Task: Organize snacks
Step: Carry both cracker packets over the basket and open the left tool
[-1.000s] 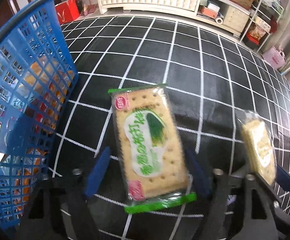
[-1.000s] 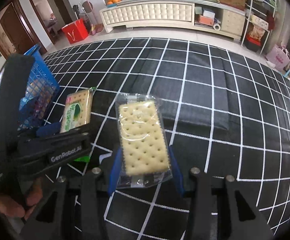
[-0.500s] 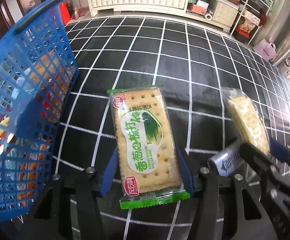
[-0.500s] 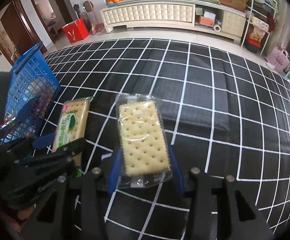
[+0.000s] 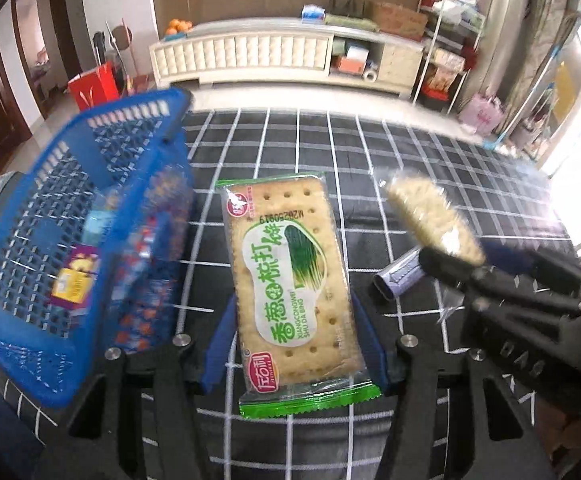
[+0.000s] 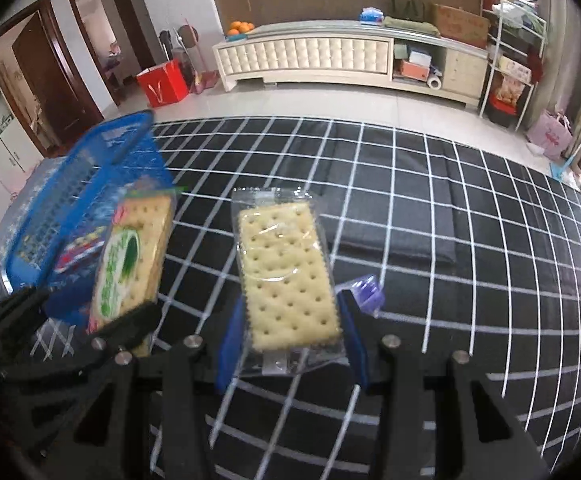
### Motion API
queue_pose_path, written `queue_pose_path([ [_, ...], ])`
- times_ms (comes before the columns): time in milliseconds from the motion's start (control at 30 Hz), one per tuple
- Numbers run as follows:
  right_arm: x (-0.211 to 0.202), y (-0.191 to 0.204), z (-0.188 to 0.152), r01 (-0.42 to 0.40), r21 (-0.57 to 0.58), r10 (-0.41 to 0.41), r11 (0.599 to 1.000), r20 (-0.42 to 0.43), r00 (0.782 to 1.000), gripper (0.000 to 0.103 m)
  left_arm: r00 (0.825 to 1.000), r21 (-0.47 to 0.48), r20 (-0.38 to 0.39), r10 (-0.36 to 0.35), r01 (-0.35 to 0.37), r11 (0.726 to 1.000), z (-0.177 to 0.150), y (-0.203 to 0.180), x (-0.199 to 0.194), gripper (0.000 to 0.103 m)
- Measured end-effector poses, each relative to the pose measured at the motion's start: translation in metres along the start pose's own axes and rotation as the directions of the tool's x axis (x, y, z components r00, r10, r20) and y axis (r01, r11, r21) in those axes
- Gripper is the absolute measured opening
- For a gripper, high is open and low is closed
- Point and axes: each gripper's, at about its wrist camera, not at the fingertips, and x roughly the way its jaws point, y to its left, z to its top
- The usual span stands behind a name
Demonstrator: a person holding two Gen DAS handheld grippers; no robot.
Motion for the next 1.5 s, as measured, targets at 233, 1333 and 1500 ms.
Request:
queue_pose_path([
  [233, -0.046, 0.042, -0.008, 0.015, -0.017, -0.014, 1.000, 0.065, 0.998, 0.051, 0.994, 0.025, 0.108, -0.033, 0.030, 0.999, -0.013, 0.029, -0.061, 0.054],
  [1333, -0.006, 0.196, 0.038, -0.054, -0.123, 0.061, 0.991, 0.053, 0.997, 0.051, 0.987, 0.122, 0.158, 0.009, -0.028, 0.992, 0.000, 0.191, -0.099, 0.054],
  [1500, 0.003, 0.200, 0.035, -0.045, -0.131, 0.049, 0.990, 0.027, 0.998, 0.051, 0.996, 0.121, 0.091, 0.000, -0.011, 0.993, -0.004, 0.193, -0.072, 0.054],
])
